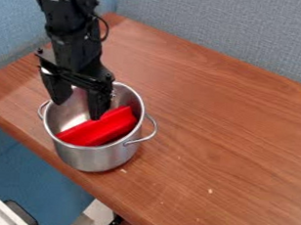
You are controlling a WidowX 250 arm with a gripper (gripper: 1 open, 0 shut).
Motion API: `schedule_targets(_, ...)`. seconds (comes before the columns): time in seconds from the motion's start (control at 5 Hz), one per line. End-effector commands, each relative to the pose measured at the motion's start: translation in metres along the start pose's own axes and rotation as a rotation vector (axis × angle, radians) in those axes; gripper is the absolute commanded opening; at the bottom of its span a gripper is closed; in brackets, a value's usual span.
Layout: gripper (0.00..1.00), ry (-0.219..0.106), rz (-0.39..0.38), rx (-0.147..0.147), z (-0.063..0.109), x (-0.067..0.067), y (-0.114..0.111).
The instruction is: Move the red object from the metal pot to the table
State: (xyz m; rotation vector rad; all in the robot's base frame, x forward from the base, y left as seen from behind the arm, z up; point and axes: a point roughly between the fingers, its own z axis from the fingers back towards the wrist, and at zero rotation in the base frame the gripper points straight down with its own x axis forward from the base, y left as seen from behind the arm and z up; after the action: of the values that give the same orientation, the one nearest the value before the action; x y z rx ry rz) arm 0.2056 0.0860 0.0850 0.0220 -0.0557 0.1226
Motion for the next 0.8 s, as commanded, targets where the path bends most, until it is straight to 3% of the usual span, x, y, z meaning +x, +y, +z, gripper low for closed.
schedule_targets(0.0,1.0,-0.021,0.016,0.011,0.0055,0.0051,0.0056)
schedule_targets(0.6,1.0,-0.019,0.028,0.013,0.0055,0.0056,0.0067)
